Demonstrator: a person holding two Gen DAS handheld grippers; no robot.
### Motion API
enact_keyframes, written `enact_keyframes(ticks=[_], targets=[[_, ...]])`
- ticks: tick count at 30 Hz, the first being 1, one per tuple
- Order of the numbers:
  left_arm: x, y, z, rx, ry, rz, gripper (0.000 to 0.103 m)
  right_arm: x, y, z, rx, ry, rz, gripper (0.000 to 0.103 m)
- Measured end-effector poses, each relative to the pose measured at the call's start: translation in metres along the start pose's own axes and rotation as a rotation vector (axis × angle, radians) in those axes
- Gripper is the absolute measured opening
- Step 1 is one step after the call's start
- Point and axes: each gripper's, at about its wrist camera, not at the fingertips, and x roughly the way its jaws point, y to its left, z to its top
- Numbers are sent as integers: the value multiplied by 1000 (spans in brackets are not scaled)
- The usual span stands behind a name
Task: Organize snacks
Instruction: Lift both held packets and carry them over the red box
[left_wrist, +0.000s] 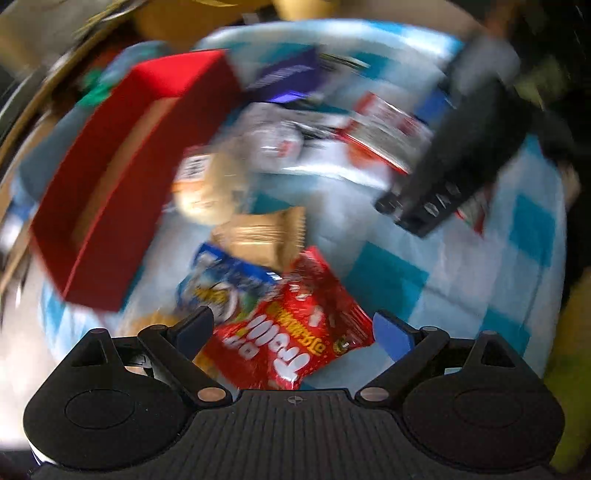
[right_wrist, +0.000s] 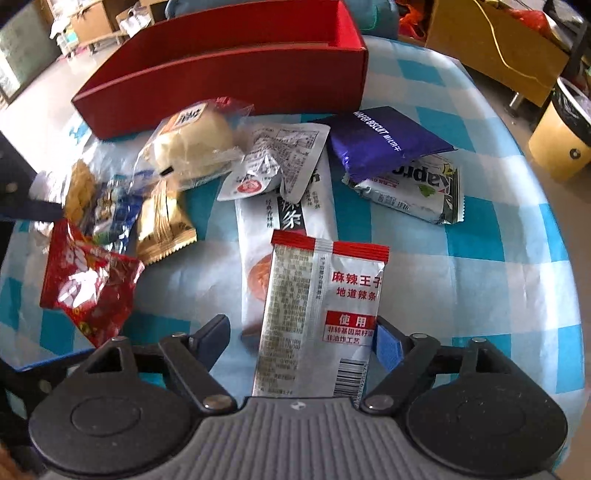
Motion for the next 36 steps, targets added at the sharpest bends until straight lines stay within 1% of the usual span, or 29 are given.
enact_keyframes(ticks=[2,4,5,6,7,8,9,10,12,13,14,15,16,17,20,21,22,23,24,25,26,27,28,29,31,32,34,35,36], targets=[[9,-8,-3,94,19,-10,96,-1,3,-4,-34,2,-10,74],[17,-16,-14,170,44,-4,94,-3,5,-9,-68,-1,-22,66],[21,-19,-18,189,60,-1,93,-6,4,-11,-70,-2,-15,55],[21,-21,-22,176,56,-6,90,-8,1,-12,-69,4,-7,52],[19,-20,-23,154,52,-15,84,-10,-2,-14,-68,5,3,52],[16,-19,-24,124,51,-29,81,-11,-4,-15,-69,8,9,51],[14,-17,-26,75,54,-46,72,-12,-5,-17,-74,7,10,51],[13,-15,-26,23,60,-66,68,-12,-7,-19,-78,10,10,50],[15,-9,-31,-95,87,-117,68,-14,-8,-21,-77,10,17,50],[16,-6,-33,-134,89,-123,69,-14,-8,-22,-75,9,26,50],[16,-5,-35,-163,86,-119,69,-15,-8,-23,-78,9,28,50],[16,-5,-35,-181,83,-104,72,-15,-8,-24,-78,6,27,50],[17,-6,-33,-188,83,-86,78,-15,-9,-26,-77,3,28,50],[18,-7,-31,-194,83,-70,80,-16,-10,-28,-73,3,29,51],[29,-9,-14,-200,90,-48,89,-18,-13,-36,-62,-6,26,53],[33,-10,-11,-200,96,-30,95,-19,-13,-38,-65,-14,20,55],[38,-12,-7,-200,105,-15,98,-18,-11,-40,-71,-22,17,57],[41,-10,-6,-208,111,-14,99,-18,-9,-42,-78,-26,16,66],[44,-7,-6,-226,118,-23,101,-17,-8,-43,-75,-22,12,79],[48,-2,-4,-250,128,-32,103,-13,-8,-43,-60,-4,-1,83],[52,4,-5,-285,144,-55,103,-13,-7,-44,-62,-11,-2,90],[55,16,-5,-322,157,-85,103,-11,-5,-44,-62,-1,-8,95],[56,25,-9,-356,167,-113,103,-9,-5,-44,-57,4,-20,97],[58,30,-11,-378,164,-122,103,-8,-5,-44,-47,10,-25,100],[59,32,-11,-371,154,-119,103,-7,-5,-43,-34,15,-34,100],[59,29,-13,-369,148,-113,103,-7,-4,-44,-29,20,-39,99],[58,29,-16,-375,139,-111,102,-11,-3,-45,-12,13,-43,87],[56,28,-19,-385,137,-112,100,-15,-3,-46,-3,2,-44,69],[51,28,-21,-394,130,-114,94,-19,-3,-47,10,-9,-45,52]])
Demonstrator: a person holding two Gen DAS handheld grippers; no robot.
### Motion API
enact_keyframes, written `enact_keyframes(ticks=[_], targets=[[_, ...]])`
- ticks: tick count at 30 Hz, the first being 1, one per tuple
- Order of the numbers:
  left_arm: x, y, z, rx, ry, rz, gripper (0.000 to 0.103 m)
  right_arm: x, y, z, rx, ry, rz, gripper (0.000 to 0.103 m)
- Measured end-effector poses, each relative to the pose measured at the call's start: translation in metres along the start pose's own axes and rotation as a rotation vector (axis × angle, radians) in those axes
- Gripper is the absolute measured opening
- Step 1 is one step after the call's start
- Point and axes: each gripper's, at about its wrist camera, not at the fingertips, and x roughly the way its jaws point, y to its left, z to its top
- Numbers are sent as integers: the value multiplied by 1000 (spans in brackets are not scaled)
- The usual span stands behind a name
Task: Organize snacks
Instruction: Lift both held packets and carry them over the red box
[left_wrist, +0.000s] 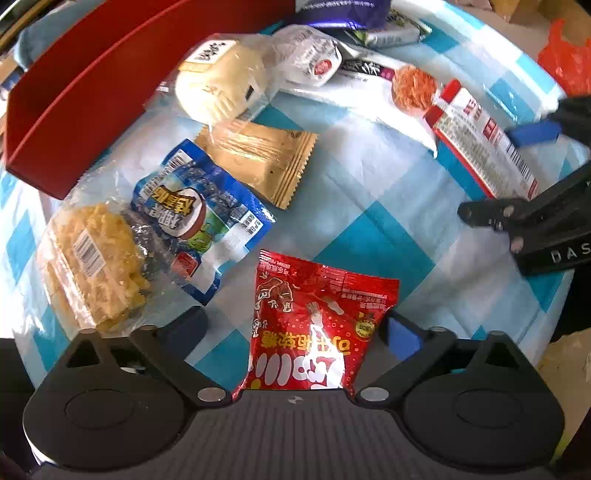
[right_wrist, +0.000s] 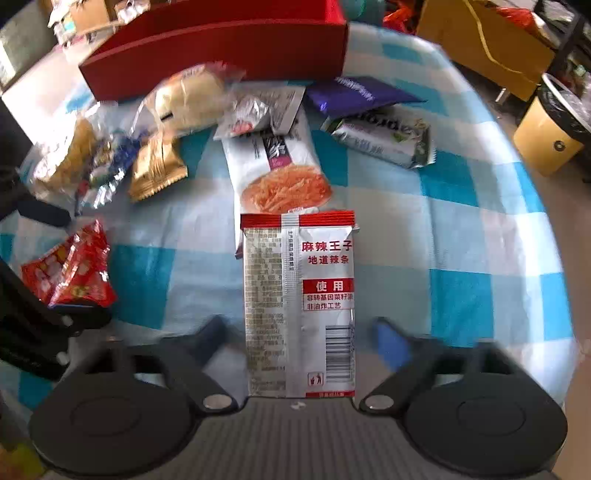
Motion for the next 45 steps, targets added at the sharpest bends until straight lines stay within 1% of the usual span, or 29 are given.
enact_keyframes(ticks=[1,2,3,6,8,12,14,19,30,34,38,45], targets=[[-7,-9,-10,-3,-9,-7,84,-4,0,-2,14,-11,-3,50],[-12,-10,-12,-8,-17,-18,80,-6,-2,-3,31,-12,7,49],[-16,-11,-13,-12,-26,-20,71,-8,-3,-5,46,-17,17,47],[-21,-17,-18,-32,-34,-6,67,-13,-1,-9,48,-41,5,45],[-22,-18,-21,-47,-37,-6,65,-20,2,-11,56,-63,12,45],[-30,-12,-27,-113,-46,-22,63,-29,1,-11,83,-105,26,45],[-38,-7,-27,-143,-66,-28,62,-33,0,-10,89,-128,27,45],[-60,-1,-25,-179,-127,-22,61,-38,6,-4,87,-161,28,45],[-79,4,-21,-255,-201,-13,61,-47,13,18,78,-238,39,45],[-77,8,-11,-288,-214,-13,61,-49,15,31,68,-260,42,45],[-80,16,-1,-313,-231,4,61,-49,18,46,52,-277,39,45],[-92,30,16,-358,-285,10,61,-50,19,70,40,-308,48,45]])
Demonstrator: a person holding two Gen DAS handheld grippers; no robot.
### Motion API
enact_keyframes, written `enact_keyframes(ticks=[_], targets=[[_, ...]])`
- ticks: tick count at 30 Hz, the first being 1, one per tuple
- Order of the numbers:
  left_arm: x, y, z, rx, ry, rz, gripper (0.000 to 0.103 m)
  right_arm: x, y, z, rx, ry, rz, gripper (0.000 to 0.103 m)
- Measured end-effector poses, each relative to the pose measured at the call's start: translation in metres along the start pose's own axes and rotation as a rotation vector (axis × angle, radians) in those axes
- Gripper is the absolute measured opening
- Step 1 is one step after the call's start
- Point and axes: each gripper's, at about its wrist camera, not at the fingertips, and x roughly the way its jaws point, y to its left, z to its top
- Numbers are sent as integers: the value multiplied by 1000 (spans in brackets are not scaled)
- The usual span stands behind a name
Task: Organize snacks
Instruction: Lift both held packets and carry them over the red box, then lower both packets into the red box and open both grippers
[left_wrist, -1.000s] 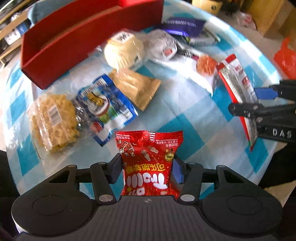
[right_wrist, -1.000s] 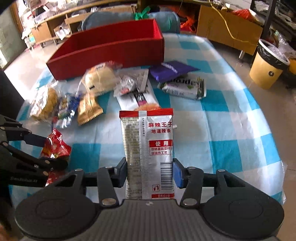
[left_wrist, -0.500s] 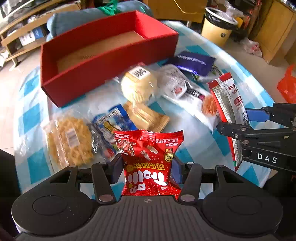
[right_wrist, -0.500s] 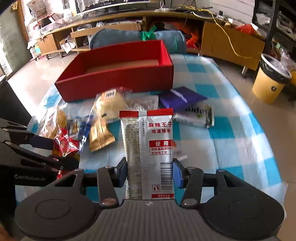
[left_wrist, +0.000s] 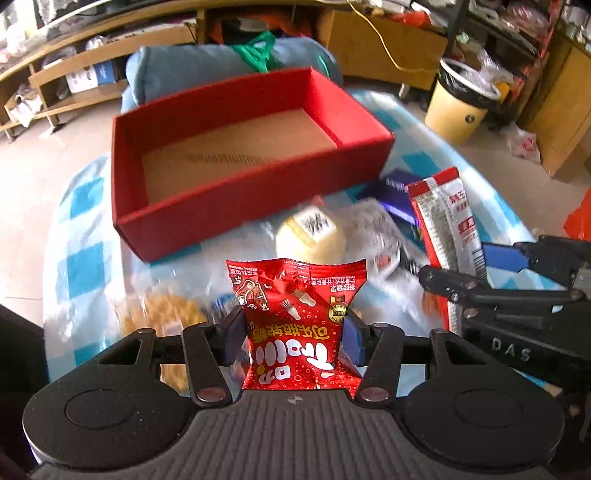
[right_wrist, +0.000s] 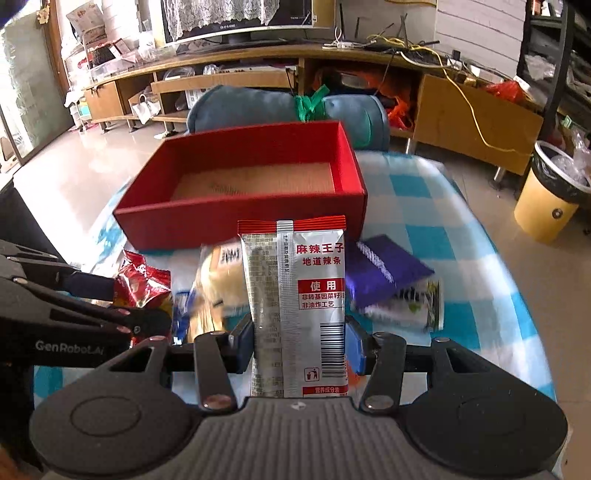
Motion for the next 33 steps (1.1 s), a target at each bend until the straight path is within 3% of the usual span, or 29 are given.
enact_keyframes(ticks=[20,33], targets=[[8,26,92,-98,-130,69,61,42,-3,93,-10,-69,27,45],[52,48,136,-157,-119,137,61,111,0,138,-37,-36,33,45]])
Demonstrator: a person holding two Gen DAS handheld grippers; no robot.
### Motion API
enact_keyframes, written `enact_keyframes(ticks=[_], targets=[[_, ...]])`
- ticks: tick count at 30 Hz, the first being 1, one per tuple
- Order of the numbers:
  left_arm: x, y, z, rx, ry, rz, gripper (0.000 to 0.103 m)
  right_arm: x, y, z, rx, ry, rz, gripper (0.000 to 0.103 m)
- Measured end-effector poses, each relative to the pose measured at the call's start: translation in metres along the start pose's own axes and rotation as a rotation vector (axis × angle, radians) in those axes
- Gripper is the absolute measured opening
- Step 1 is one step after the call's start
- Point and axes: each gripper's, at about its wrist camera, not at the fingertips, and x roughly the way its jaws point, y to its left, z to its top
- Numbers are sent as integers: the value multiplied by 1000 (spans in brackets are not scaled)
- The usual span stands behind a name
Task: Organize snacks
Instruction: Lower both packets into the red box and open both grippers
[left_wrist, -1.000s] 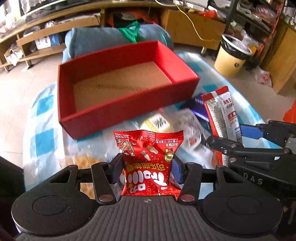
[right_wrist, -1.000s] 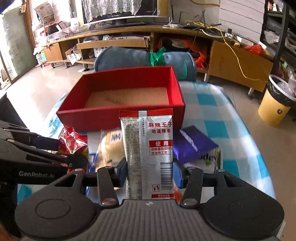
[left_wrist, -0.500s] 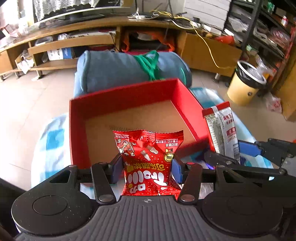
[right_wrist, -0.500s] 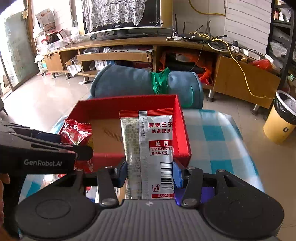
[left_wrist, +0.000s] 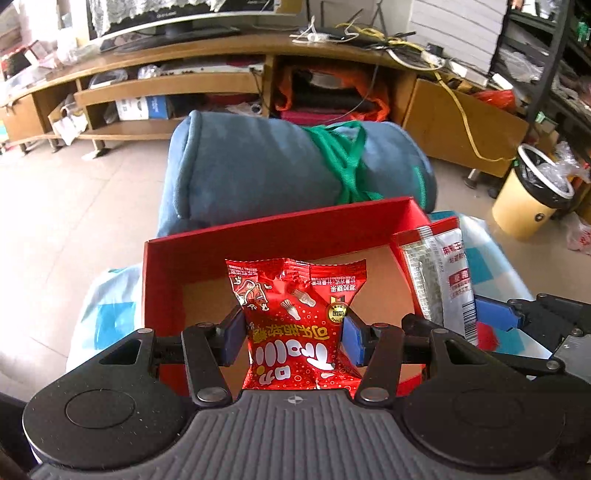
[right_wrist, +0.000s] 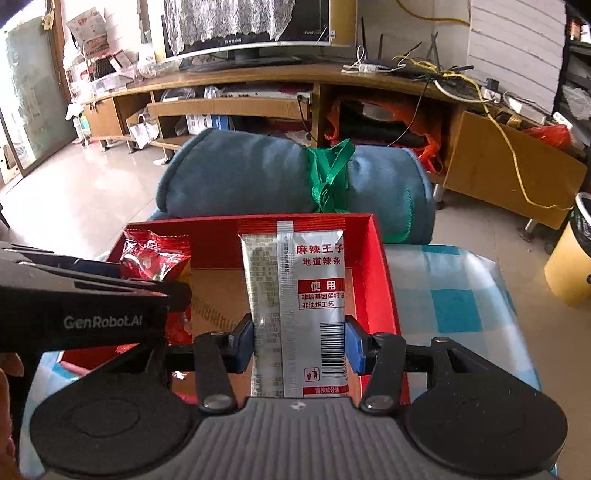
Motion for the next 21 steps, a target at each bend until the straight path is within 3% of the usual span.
enact_keyframes(ticks=[12,21], targets=[[40,10,-2,-29,99,55,62,55,-1,-3,-27,82,-20,45],[57,12,-10,-27,167,77,63,67,-2,0,-49,68,-56,45]])
